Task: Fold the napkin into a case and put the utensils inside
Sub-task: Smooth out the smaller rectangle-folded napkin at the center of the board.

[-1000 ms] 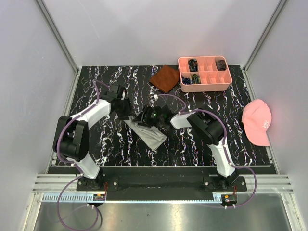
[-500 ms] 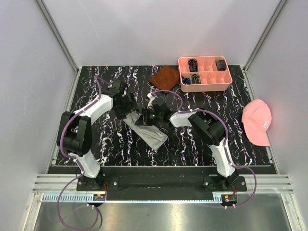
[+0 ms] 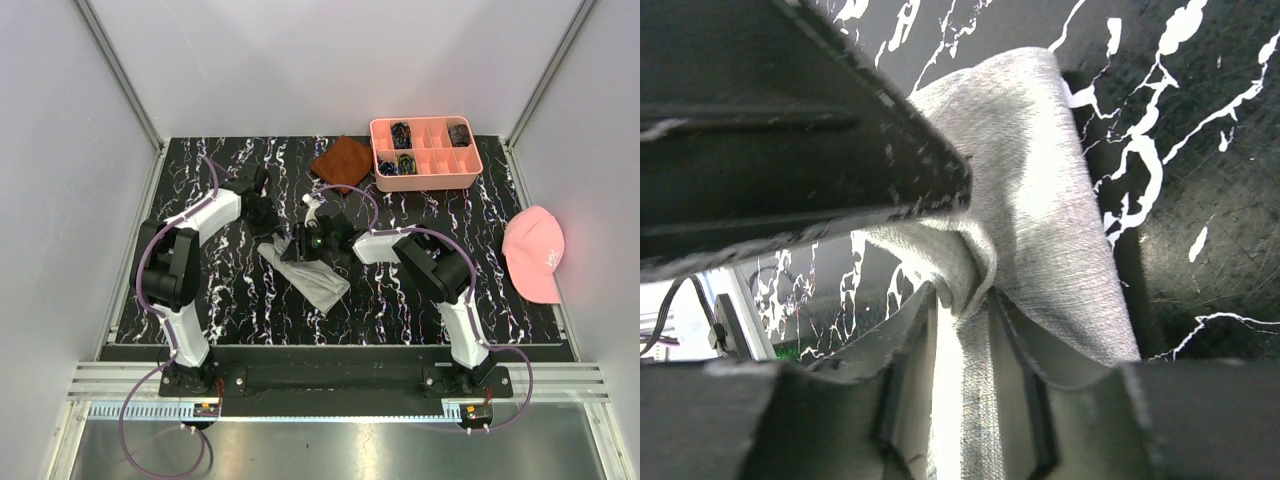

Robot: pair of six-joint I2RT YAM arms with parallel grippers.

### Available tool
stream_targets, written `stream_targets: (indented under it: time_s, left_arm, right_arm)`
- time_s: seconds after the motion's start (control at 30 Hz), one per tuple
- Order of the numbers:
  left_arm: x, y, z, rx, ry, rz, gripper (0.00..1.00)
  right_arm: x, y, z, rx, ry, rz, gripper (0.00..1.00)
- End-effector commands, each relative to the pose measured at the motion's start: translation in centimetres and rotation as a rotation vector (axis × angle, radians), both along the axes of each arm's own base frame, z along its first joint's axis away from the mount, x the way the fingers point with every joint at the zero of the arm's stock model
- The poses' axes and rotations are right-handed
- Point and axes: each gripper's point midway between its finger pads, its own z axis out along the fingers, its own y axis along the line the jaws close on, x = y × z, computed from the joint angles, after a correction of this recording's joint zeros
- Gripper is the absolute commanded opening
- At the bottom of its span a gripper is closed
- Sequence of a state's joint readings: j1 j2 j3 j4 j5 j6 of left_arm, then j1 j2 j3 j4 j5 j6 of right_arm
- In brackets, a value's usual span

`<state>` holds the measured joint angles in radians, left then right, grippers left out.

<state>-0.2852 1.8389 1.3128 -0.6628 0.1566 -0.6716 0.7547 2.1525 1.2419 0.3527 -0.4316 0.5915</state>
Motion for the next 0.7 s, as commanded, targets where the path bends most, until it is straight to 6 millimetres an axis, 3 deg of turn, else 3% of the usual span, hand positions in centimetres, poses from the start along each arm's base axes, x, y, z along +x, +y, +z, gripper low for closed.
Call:
stream_targets:
  time_s: [0.0, 0.07, 0.1, 0.13, 0.33, 0.37, 0.47, 0.63, 0.67]
  left_arm:
    - [1.0, -0.8, 0.7, -0.028, -0.031, -0.060, 0.26]
    - [1.0, -0.6, 0.6, -0.017, -0.033, -0.068, 0.14]
    - [1.0, -0.6, 0.6, -0.015, -0.035, -0.072, 0.02]
    - [1.0, -0.5, 0.5, -0.010, -0.037, -0.076, 0.00]
    - [0.8, 0.3, -0.5, 0.010, -0.021, -0.104, 0.00]
    - [0.9, 0.6, -0.6, 0.014, -0.021, -0.103, 0.00]
    - [0.7, 1.0, -0.9, 0.014, -0.016, -0.099, 0.00]
    - [0.9, 1.1, -0.9, 0.004, -0.020, -0.093, 0.00]
    - [0.9, 1.0, -1.1, 0.002, -0.017, -0.090, 0.00]
  right_arm:
    - [-0.2, -0.2, 1.3, -0.037, -0.035, 0.023, 0.39]
    - [-0.7, -0.4, 1.8, -0.041, -0.012, 0.032, 0.44]
    - [-1.0, -0.4, 2.0, -0.041, 0.003, 0.033, 0.45]
    - [-1.3, -0.6, 2.9, -0.028, 0.011, 0.045, 0.50]
    - [-3.2, -3.6, 5.4, 0.027, 0.163, 0.052, 0.61]
    - [-2.8, -4.6, 5.5, 0.039, 0.187, 0.036, 0.62]
    - [-4.3, -6.8, 5.2, 0.054, 0.247, 0.049, 0.63]
    - [-6.6, -7.7, 6.0, 0.093, 0.274, 0.098, 0.59]
    - [-7.4, -8.0, 5.3, 0.092, 0.306, 0.095, 0.57]
